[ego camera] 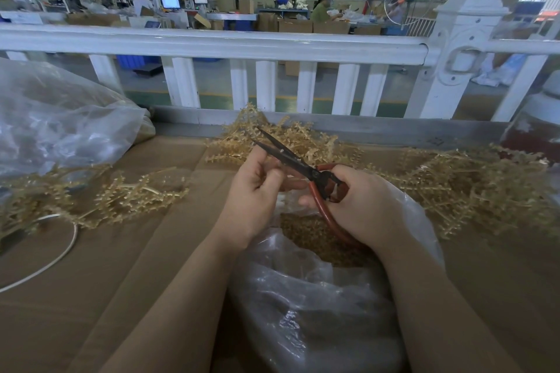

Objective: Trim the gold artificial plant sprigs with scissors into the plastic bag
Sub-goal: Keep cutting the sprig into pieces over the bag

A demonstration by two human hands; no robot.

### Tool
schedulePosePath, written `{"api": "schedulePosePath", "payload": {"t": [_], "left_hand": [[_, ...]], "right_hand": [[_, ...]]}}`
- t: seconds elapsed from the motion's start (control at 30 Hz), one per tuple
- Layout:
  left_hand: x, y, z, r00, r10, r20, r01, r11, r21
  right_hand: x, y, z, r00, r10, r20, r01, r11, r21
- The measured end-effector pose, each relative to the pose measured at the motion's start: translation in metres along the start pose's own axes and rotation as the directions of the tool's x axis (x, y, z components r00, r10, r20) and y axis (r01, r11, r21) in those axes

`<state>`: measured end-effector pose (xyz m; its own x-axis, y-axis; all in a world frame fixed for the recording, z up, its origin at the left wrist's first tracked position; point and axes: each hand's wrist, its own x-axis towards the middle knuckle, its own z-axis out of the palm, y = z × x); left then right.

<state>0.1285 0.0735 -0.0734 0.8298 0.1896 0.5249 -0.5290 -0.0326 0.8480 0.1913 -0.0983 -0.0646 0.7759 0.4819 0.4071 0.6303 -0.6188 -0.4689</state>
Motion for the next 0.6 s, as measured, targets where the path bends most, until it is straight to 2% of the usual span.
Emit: {"api": "schedulePosePath", "payload": {"t": [0.23, 0.6], "left_hand": [[-0.0002, -0.0013, 0.001, 1.0, -0.018, 0.0, 0.018, 1.0, -0.004], [0.0002, -0.0002, 0.0019, 1.0, -0.031, 0.001, 0.031, 0.999, -0.034]], "right_hand": [[-0.0007, 0.0028, -0.0012, 1.0, -0.002, 0.002, 0.001, 1.0, 0.013], [0.0008, 0.0076, 0.0083, 0.993, -0.044, -0.112, 0.052, 0.996, 0.071]]}}
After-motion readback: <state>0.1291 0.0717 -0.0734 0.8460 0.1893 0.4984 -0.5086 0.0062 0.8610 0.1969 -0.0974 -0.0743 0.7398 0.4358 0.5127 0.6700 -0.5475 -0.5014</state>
